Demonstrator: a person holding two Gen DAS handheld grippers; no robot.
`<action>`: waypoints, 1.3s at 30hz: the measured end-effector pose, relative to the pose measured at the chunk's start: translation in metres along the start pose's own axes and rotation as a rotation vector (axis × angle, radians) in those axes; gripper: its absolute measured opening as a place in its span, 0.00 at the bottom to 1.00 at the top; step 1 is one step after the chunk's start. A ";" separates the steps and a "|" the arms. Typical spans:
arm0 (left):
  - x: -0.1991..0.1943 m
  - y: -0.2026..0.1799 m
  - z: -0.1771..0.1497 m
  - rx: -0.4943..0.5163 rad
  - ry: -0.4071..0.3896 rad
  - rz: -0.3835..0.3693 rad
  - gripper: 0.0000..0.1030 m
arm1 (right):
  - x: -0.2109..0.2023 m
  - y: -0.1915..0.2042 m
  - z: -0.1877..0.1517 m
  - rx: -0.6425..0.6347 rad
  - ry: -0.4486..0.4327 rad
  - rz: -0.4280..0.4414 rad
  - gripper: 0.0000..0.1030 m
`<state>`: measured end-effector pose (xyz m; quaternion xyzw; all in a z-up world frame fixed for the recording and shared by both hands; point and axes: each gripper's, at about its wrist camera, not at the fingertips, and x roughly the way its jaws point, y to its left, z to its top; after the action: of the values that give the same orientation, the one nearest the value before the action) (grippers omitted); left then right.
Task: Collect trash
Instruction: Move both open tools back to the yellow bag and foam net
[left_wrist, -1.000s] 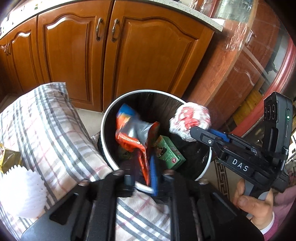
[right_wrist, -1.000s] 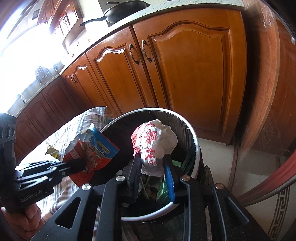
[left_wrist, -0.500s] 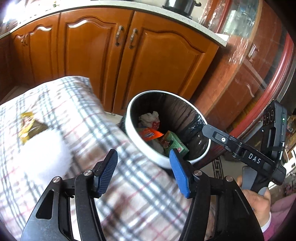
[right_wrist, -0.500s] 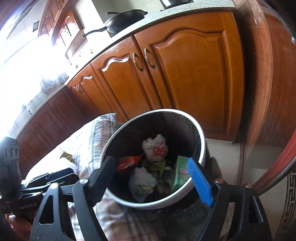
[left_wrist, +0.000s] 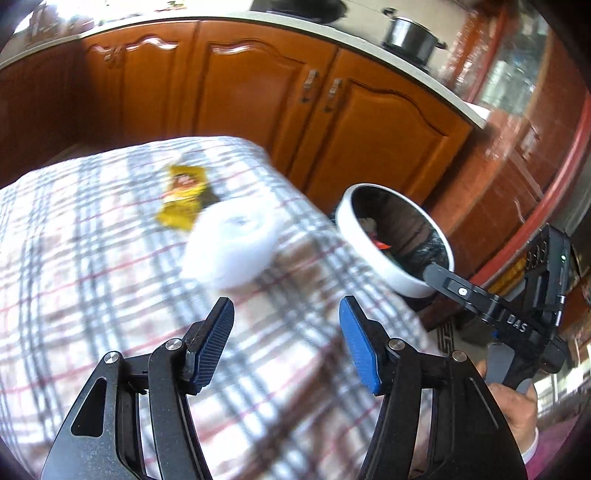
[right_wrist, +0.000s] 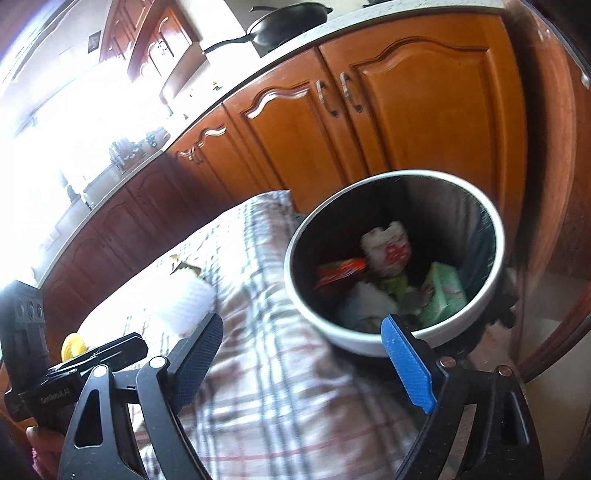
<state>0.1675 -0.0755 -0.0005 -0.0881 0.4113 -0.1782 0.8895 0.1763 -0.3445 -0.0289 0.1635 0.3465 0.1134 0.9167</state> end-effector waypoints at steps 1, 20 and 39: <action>-0.002 0.008 -0.002 -0.012 -0.002 0.012 0.58 | 0.002 0.004 -0.002 -0.002 0.005 0.007 0.87; -0.003 0.100 -0.006 -0.171 0.008 0.109 0.58 | 0.053 0.076 -0.014 -0.051 0.099 0.110 0.87; 0.015 0.127 0.023 -0.185 0.005 0.136 0.58 | 0.116 0.131 0.002 -0.209 0.160 0.175 0.63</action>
<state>0.2250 0.0356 -0.0349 -0.1414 0.4331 -0.0791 0.8866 0.2508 -0.1868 -0.0472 0.0871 0.3891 0.2410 0.8849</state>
